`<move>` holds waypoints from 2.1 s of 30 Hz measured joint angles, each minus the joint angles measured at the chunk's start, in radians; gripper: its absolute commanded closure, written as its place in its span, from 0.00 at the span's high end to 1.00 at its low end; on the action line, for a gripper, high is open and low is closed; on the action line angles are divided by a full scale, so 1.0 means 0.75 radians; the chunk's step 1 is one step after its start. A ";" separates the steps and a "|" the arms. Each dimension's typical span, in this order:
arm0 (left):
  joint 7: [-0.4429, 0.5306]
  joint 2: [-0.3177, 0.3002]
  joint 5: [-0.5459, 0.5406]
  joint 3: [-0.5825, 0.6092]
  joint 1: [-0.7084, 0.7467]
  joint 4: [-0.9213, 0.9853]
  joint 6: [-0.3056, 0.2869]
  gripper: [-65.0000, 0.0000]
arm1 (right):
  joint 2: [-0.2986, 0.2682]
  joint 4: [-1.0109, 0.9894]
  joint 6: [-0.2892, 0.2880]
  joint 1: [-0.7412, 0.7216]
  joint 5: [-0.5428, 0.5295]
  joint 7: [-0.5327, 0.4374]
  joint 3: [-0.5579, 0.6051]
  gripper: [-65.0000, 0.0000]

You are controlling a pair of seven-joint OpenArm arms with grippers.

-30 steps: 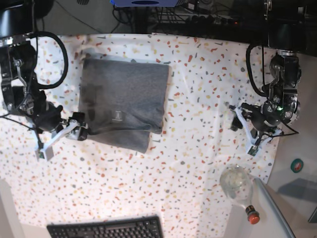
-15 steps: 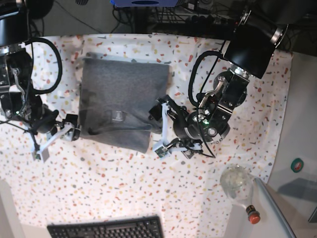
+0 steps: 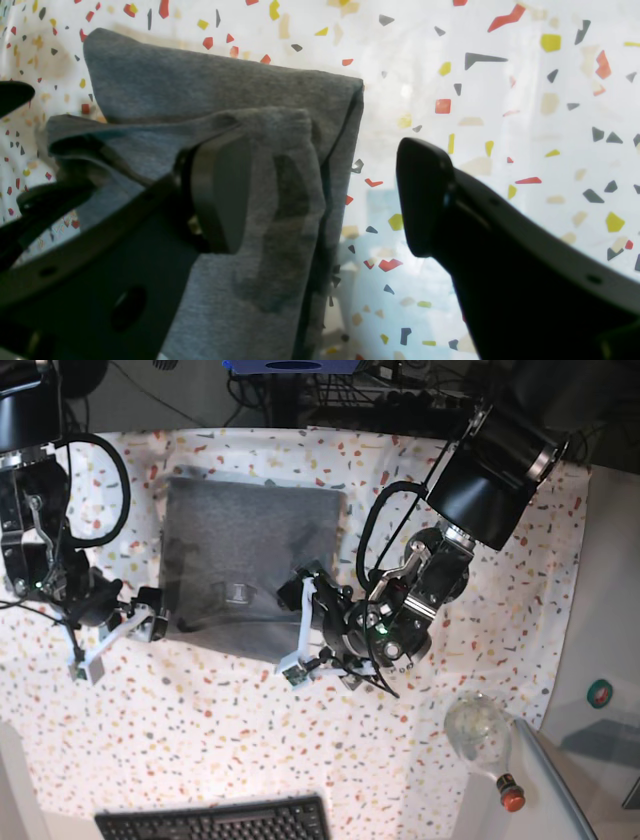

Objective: Layout the t-shirt on the table in an organized manner, then fold the t-shirt properly
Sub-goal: 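Grasp the folded shirt's edge with the left gripper, then hold the shirt edge with the left gripper and tug it straight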

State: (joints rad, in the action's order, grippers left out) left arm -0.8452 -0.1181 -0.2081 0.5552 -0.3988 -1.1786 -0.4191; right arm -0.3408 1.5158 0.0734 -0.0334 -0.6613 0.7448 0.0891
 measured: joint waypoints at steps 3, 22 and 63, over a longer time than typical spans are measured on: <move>0.004 0.027 0.002 0.003 -0.047 0.071 0.001 0.86 | 0.004 0.000 0.000 0.001 -0.001 0.000 0.000 0.64; -0.002 0.079 0.026 0.006 -0.074 0.143 -0.166 0.36 | 0.004 -0.001 0.000 0.001 -0.004 0.001 0.000 0.64; 0.012 -0.003 0.075 0.464 -0.325 0.252 -0.370 0.36 | 0.004 -0.004 0.000 -0.008 -0.005 0.000 0.000 0.64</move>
State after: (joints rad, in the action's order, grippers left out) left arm -0.8364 -0.1200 -0.1516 0.9035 -0.6426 -0.9897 -0.6968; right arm -0.3378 1.5131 0.0734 -0.0395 -0.6647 0.7448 0.0891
